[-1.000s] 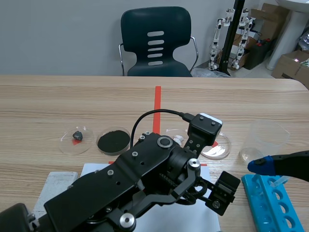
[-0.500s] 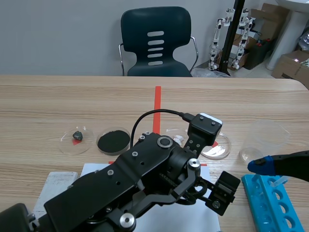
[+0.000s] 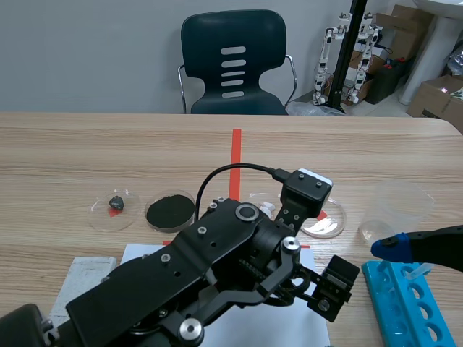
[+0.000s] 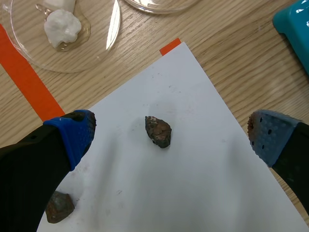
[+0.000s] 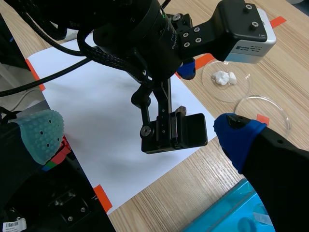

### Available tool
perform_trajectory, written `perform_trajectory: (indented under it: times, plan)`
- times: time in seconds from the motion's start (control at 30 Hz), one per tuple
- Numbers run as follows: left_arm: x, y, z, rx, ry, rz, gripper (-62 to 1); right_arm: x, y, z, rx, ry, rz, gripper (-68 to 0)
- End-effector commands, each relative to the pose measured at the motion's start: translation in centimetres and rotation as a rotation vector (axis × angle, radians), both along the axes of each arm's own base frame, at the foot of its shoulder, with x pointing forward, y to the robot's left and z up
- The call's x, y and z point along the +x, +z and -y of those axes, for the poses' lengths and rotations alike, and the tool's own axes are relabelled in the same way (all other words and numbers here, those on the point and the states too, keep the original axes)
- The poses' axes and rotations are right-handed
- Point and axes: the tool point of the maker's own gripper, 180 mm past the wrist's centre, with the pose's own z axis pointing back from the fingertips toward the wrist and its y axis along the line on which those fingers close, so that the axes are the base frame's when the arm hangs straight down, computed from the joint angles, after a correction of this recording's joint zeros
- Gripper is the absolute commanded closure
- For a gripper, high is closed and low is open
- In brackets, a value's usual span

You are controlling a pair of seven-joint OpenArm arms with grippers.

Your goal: Put the right mineral back

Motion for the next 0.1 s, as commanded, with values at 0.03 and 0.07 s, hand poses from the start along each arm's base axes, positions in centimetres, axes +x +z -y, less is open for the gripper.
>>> perform_trajectory:
  times: [0.03, 0.07]
  plan:
    - [0.19, 0.44, 0.45, -0.016, 0.003, 0.007, -62.3, 0.13, 0.43, -0.13, 0.013, 0.008, 0.01, -67.9]
    - [0.19, 0.44, 0.45, -0.016, 0.003, 0.007, -62.3, 0.13, 0.43, -0.13, 0.013, 0.008, 0.01, -67.9]
